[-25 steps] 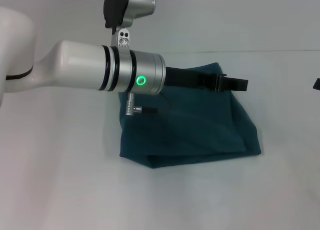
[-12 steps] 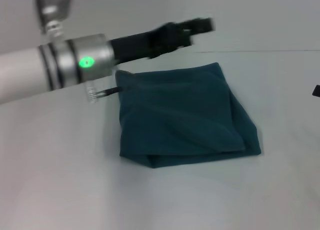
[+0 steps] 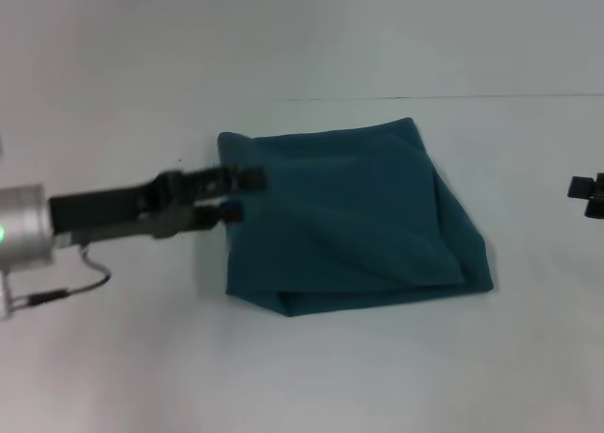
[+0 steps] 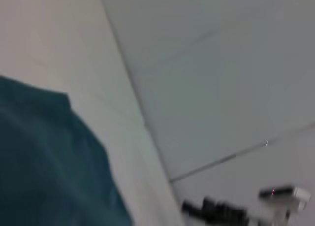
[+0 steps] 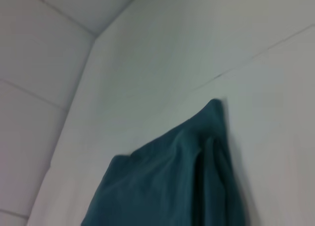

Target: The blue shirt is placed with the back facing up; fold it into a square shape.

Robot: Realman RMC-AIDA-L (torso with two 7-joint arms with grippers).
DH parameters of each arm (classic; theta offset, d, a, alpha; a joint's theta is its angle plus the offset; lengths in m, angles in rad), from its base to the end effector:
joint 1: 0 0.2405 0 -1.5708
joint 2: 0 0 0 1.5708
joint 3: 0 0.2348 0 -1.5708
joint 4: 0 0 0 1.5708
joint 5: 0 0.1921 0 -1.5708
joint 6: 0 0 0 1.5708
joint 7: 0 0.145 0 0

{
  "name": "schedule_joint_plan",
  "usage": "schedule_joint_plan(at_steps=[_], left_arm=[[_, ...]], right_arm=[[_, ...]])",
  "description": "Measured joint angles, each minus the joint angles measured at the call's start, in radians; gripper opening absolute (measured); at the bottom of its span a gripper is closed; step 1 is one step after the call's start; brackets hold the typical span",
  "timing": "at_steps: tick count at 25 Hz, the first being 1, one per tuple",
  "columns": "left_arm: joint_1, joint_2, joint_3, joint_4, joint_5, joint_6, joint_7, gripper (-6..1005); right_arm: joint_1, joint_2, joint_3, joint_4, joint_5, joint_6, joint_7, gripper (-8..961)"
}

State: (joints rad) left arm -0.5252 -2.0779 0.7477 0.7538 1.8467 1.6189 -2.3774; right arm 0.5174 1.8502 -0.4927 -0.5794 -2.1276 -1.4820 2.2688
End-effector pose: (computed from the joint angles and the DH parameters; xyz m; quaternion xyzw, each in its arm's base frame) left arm -0.2058 0.3143 0.0278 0.7477 0.5809 0.3210 0.0224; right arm 0.3059 0.3247 0.1021 -0.7159 0.6290 0.2531 0.1667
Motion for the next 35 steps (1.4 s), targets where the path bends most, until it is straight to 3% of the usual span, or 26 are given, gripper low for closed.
schedule_joint_plan(at_steps=[5, 14, 24, 28, 35], left_arm=[[0.040, 0.003, -0.111, 0.026, 0.131, 0.087, 0.117, 949], [0.086, -0.007, -0.192, 0.029, 0.152, 0.076, 0.151, 949], [0.084, -0.013, -0.231, 0.021, 0.142, 0.049, 0.153, 949], [0.081, -0.017, -0.246, 0.020, 0.138, 0.044, 0.153, 949], [0.078, -0.027, -0.247, 0.014, 0.126, 0.016, 0.152, 949]], right_arm=[[0.074, -0.009, -0.037, -0.001, -0.063, -0.013, 0.081, 702], [0.230, 0.003, -0.165, 0.004, -0.098, 0.058, 0.277, 703], [0.374, 0.072, -0.351, 0.049, -0.196, 0.233, 0.370, 702], [0.386, 0.094, -0.423, 0.074, -0.198, 0.315, 0.380, 702], [0.379, 0.109, -0.470, 0.069, -0.238, 0.360, 0.382, 701]])
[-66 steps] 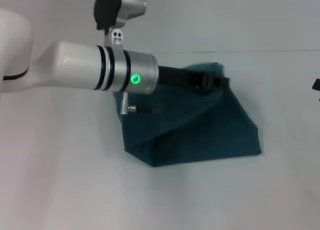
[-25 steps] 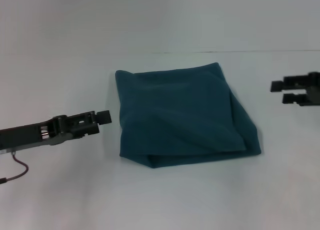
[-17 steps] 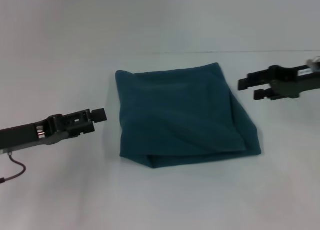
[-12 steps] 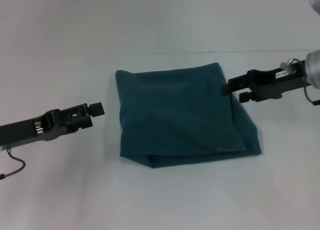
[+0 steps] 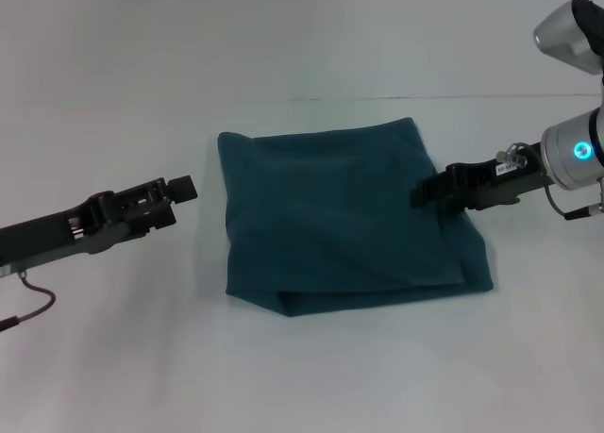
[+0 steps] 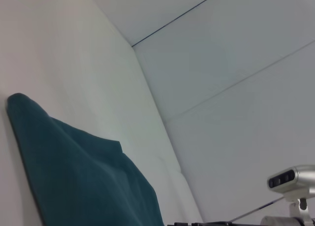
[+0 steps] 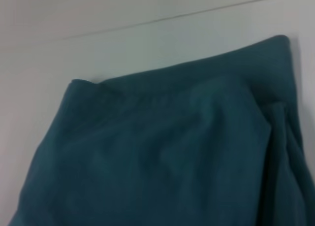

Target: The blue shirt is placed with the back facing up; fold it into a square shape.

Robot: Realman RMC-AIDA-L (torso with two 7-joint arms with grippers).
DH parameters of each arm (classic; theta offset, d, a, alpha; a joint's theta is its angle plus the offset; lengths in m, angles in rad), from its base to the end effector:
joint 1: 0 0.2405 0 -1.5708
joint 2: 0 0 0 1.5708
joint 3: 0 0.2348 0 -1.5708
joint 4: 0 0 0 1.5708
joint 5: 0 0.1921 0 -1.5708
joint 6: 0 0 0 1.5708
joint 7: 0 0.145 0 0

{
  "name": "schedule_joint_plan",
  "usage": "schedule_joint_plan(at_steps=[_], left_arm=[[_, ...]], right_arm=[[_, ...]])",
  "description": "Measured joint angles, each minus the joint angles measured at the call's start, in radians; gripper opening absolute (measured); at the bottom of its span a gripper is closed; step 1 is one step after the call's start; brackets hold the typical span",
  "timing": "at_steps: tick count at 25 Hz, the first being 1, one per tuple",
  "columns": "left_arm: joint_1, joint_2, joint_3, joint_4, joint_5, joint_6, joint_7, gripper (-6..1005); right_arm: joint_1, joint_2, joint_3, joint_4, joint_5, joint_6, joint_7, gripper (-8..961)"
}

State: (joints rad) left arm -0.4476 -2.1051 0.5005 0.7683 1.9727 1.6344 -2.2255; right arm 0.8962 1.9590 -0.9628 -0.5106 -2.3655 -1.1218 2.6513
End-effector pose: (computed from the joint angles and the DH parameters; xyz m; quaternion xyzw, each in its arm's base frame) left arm -0.2517 0.2964 0.0442 -0.7288 -0.5819 -0.3547 0.0667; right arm 0.2102 0.4035 0.0035 -0.7760 0.6008 0.0348 0.1890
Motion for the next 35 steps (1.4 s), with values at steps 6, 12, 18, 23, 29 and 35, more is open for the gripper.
schedule_joint_plan(at_steps=[6, 12, 18, 23, 29, 35], left_arm=[[-0.007, -0.002, 0.000, -0.010, -0.011, -0.010, 0.003, 949], [-0.009, -0.001, 0.000, -0.011, -0.013, -0.022, 0.002, 950], [-0.008, 0.000, 0.000, -0.018, -0.014, -0.033, 0.002, 950], [-0.008, 0.001, 0.000, -0.020, -0.014, -0.042, 0.003, 950], [-0.011, 0.001, 0.000, -0.020, -0.015, -0.045, 0.003, 950], [-0.013, 0.001, 0.000, -0.020, -0.017, -0.047, -0.001, 950]], right_arm=[[-0.010, 0.002, 0.001, -0.001, -0.007, 0.025, -0.009, 702], [-0.022, 0.034, 0.008, 0.002, 0.009, 0.068, -0.014, 701], [-0.025, 0.051, 0.003, 0.009, 0.007, 0.096, -0.014, 702], [-0.030, 0.053, 0.001, 0.009, 0.005, 0.105, -0.013, 702], [-0.032, 0.083, 0.006, 0.012, 0.011, 0.152, -0.028, 703], [-0.021, 0.097, 0.003, 0.021, 0.015, 0.168, -0.031, 703]])
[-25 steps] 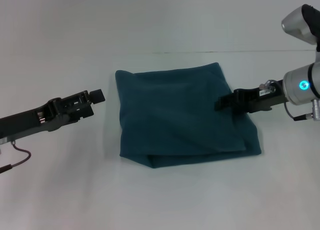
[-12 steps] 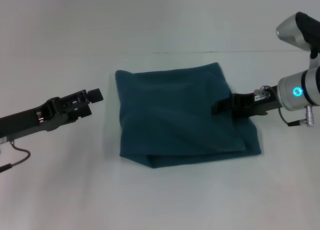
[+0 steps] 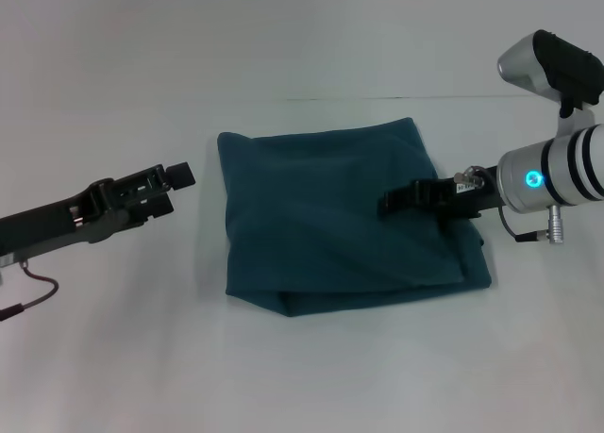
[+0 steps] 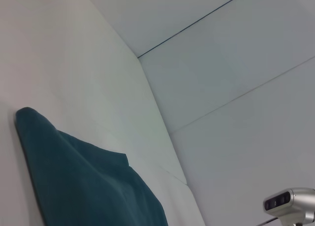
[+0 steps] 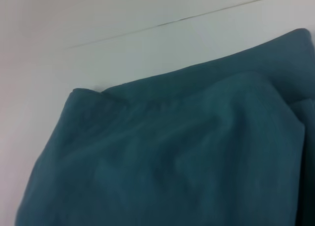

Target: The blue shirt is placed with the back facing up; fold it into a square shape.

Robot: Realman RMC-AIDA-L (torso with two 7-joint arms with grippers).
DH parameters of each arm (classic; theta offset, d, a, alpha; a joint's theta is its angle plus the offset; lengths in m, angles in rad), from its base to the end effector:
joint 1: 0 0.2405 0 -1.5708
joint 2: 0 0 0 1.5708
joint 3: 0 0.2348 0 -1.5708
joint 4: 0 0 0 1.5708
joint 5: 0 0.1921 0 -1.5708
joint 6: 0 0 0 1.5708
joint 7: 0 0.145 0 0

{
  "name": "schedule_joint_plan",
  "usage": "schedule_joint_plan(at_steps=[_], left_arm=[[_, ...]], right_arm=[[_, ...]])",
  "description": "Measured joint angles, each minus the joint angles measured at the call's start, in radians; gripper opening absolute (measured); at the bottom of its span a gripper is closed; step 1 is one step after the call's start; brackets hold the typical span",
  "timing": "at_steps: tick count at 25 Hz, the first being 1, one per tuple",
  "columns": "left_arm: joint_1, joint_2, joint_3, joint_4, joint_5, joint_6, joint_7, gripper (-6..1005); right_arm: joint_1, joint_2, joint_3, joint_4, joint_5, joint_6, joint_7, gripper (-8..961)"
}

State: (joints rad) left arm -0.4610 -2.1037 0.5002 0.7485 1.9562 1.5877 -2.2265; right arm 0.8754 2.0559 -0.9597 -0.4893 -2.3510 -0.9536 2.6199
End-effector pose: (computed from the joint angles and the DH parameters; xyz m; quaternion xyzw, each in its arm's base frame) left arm -0.2518 0.3044 0.0436 -0.7200 -0.5859 -0.3633 0.0800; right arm 0.2100 0.3989 -0.0331 -0.7679 0.6014 0.0656 0.2104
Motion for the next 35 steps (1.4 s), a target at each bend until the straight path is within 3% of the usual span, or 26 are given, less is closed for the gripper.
schedule_joint_plan(at_steps=[8, 33, 35], left_arm=[[-0.001, 0.001, 0.000, 0.000, -0.016, -0.001, -0.001, 949], [-0.002, -0.002, -0.011, -0.002, -0.035, 0.004, -0.005, 949], [-0.001, -0.002, -0.010, -0.002, -0.038, 0.003, -0.005, 949]], right_arm=[[-0.011, -0.010, 0.003, -0.004, 0.108, -0.037, -0.058, 702], [-0.012, -0.007, -0.003, 0.002, 0.064, -0.034, -0.033, 703], [-0.016, -0.008, -0.003, -0.004, 0.066, -0.037, -0.033, 623]])
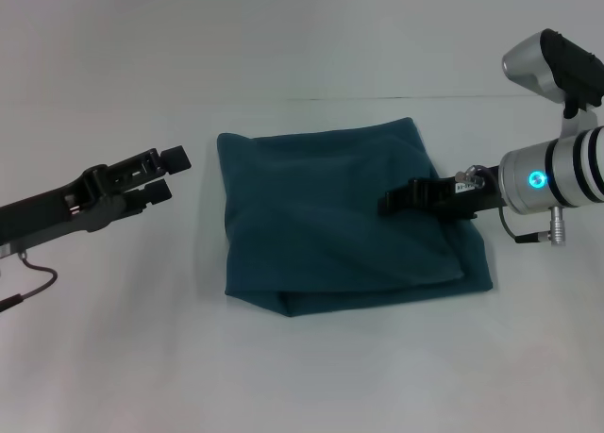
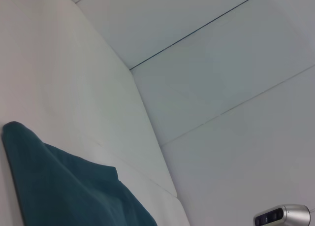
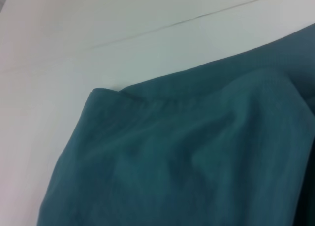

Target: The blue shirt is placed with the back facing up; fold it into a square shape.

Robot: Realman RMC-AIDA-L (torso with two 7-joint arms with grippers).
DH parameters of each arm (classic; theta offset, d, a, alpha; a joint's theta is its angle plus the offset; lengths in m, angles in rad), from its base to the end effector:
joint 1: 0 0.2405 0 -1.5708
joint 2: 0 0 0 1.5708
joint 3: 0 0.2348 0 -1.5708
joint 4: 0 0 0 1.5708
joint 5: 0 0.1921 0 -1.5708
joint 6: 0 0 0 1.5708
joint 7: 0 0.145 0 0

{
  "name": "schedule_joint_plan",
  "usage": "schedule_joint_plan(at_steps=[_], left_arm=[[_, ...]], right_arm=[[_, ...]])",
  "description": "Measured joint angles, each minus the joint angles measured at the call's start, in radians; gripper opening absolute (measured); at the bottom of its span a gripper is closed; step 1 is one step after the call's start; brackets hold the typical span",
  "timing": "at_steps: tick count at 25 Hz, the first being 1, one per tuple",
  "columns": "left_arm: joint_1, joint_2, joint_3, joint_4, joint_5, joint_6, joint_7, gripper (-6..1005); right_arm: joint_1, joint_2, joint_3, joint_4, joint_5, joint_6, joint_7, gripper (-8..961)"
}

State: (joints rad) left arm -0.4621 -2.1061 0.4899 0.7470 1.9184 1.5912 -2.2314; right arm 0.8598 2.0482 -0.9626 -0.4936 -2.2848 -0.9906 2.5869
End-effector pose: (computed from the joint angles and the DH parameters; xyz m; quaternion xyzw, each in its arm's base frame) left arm -0.2484 0.3066 0.0477 -0.7116 -0.5823 -0.3850 0.0790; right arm 0.2078 0.3954 -0.0316 -0.7696 0.6043 0.0827 0.1892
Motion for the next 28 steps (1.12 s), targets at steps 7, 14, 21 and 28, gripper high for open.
schedule_joint_plan(at_steps=[7, 14, 21, 28], left_arm=[[-0.002, 0.000, 0.000, -0.013, 0.000, -0.003, 0.004, 949], [-0.003, 0.001, -0.001, -0.014, 0.000, -0.004, 0.005, 949], [-0.003, 0.002, -0.001, -0.014, 0.000, -0.004, 0.007, 949], [-0.001, 0.002, -0.013, -0.014, -0.002, -0.004, 0.008, 950]], right_arm=[[-0.002, -0.001, 0.003, -0.002, 0.001, -0.001, 0.000, 313], [0.000, -0.002, 0.004, -0.008, 0.001, 0.001, 0.003, 146], [0.006, -0.003, -0.001, -0.027, -0.002, 0.003, -0.003, 43], [0.023, 0.005, -0.005, -0.125, -0.010, -0.042, 0.004, 37]])
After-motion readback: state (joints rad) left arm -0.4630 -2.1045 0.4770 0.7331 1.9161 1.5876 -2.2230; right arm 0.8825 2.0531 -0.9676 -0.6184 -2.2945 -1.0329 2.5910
